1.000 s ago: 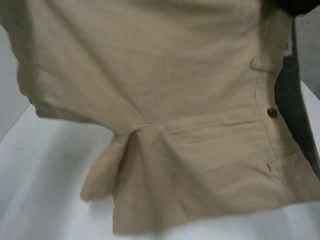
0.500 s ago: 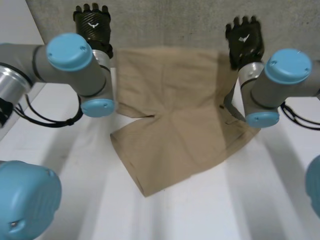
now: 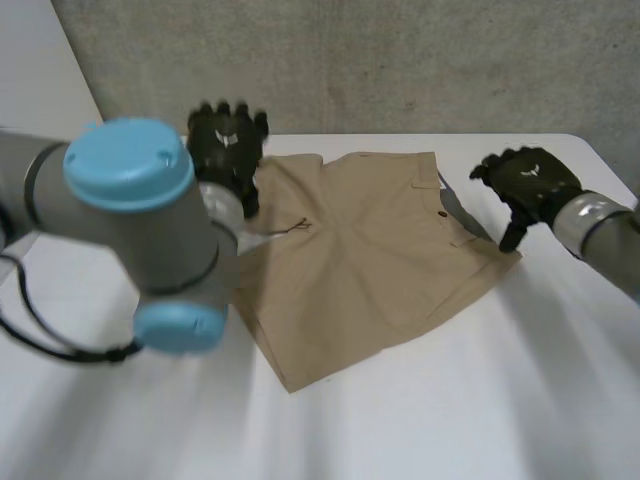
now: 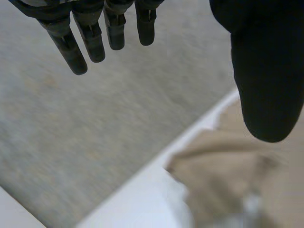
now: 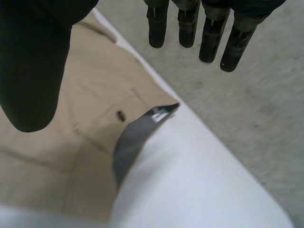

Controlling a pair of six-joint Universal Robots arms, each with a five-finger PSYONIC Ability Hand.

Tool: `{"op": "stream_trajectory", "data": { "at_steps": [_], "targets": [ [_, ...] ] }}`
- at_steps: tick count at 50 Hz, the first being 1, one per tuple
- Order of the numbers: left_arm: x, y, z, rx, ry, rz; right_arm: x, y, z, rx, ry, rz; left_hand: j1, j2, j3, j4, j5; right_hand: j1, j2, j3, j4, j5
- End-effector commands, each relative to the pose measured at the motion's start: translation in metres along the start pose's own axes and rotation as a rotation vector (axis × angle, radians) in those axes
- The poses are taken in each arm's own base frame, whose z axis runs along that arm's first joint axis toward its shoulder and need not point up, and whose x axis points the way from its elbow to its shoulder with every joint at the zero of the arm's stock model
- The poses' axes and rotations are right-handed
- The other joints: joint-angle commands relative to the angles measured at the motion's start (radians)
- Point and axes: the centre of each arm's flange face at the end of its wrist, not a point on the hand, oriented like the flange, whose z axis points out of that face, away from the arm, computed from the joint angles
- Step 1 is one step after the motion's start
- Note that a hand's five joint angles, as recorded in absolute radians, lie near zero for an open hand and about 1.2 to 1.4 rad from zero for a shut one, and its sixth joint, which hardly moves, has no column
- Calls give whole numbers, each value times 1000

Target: Fold the shorts.

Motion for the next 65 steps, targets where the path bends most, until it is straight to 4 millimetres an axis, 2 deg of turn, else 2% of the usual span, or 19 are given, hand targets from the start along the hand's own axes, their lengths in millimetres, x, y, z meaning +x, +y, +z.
{"op": "stream_trajectory", "data": {
  "at_steps": [1, 4, 6, 10, 18, 21, 22, 24, 25, 41, 53, 57, 60, 61, 62, 65],
  "targets": [
    [26, 27, -71, -150, 155, -47, 18, 26, -5, -29, -97, -14, 249, 238, 223, 237, 225, 345, 308, 323, 310, 302],
    [35, 43, -94, -231, 204, -97, 13, 45, 1, -45, -145, -53, 305, 294, 279, 293, 281, 468, 431, 446, 433, 424],
    [40, 51, -105, -282, 226, -134, 9, 51, 4, -43, -166, -81, 364, 353, 337, 351, 339, 468, 432, 447, 433, 425],
    [46, 60, -120, -360, 251, -186, 3, 67, 11, -53, -192, -149, 446, 435, 420, 434, 422, 471, 435, 449, 436, 428],
    [60, 75, -131, -428, 271, -207, -3, 88, 27, -64, -212, -191, 408, 397, 382, 396, 384, 471, 435, 449, 436, 428],
    [61, 75, -130, -422, 263, -207, -3, 90, 31, -57, -208, -192, 411, 400, 385, 399, 387, 565, 528, 543, 530, 522],
    [62, 77, -129, -426, 256, -202, -2, 90, 33, -51, -202, -194, 408, 397, 382, 396, 384, 801, 764, 779, 766, 757],
    [63, 78, -127, -425, 250, -202, -2, 89, 34, -40, -196, -196, 408, 397, 382, 396, 384, 1121, 1085, 1099, 1086, 1078],
    [65, 79, -126, -428, 250, -200, -1, 89, 35, -35, -190, -199, 411, 400, 385, 399, 387, 1142, 1106, 1120, 1107, 1099],
    [78, 95, -108, -446, 193, -171, 2, 72, 24, -15, -164, -116, 426, 415, 399, 414, 401, 1143, 1106, 1121, 1108, 1099],
    [84, 105, -98, -457, 158, -152, -2, 71, 17, -25, -170, -110, 452, 441, 426, 440, 428, 1143, 1106, 1121, 1108, 1099],
    [86, 110, -96, -467, 157, -147, -2, 71, 17, -25, -170, -110, 572, 561, 546, 560, 548, 1143, 1106, 1121, 1108, 1099],
    [86, 110, -95, -466, 156, -149, -2, 72, 17, -28, -168, -109, 856, 845, 830, 844, 832, 1143, 1106, 1121, 1108, 1099],
    [86, 110, -95, -465, 156, -150, -1, 72, 17, -30, -166, -109, 1119, 1108, 1092, 1107, 1094, 1143, 1106, 1121, 1108, 1099],
    [85, 109, -94, -463, 153, -152, -1, 72, 17, -35, -162, -109, 1194, 1183, 1167, 1182, 1169, 1143, 1106, 1121, 1108, 1099],
    [83, 103, -94, -447, 149, -159, -1, 72, 16, -44, -164, -103, 1195, 1184, 1168, 1182, 1170, 1143, 1106, 1121, 1108, 1099]
  ]
}}
